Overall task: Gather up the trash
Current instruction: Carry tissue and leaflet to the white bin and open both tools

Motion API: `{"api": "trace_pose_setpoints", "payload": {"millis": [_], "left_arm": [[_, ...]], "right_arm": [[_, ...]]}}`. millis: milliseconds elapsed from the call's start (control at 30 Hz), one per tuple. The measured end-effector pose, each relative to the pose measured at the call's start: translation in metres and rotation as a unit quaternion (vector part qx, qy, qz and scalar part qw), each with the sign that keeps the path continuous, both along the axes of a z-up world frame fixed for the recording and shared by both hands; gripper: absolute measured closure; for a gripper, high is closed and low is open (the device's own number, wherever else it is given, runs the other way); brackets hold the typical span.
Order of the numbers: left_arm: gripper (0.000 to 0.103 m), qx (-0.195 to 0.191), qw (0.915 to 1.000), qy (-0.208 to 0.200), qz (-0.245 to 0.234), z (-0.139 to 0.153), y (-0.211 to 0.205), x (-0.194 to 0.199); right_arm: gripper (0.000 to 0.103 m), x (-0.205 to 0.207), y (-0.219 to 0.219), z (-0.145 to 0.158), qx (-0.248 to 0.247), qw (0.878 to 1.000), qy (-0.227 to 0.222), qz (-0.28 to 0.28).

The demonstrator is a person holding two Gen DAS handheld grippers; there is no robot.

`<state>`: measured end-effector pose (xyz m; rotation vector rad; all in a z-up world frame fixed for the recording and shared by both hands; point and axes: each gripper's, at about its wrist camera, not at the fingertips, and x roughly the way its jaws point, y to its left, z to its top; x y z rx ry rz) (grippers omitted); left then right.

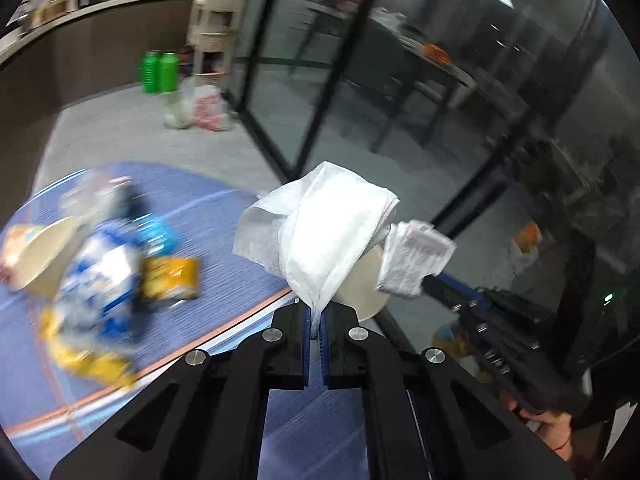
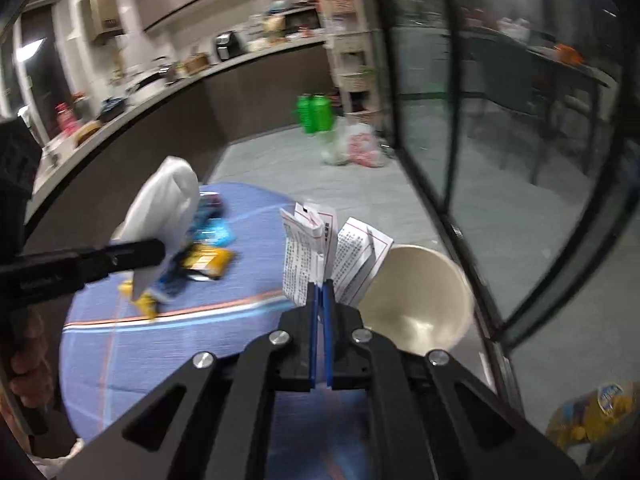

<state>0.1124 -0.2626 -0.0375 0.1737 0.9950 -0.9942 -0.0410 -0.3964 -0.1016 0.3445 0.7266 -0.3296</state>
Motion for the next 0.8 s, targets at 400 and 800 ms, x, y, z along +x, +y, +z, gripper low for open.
{"api": "trace_pose_setpoints", "payload": {"millis": [400,800], "left_arm": [[0.1,0.07,0.9936,0.058,-0.068,-0.101,-0.163,0.015],[0.099,0.126,0.989,0.037,-0.068,-0.153,-0.193,0.023]], "right_arm": [[0.099,0.007,-0.089,-0.101,0.056,0.996,0.058,-0.032],[0.097,0.031,-0.108,-0.143,0.076,0.993,0.088,-0.024]]}}
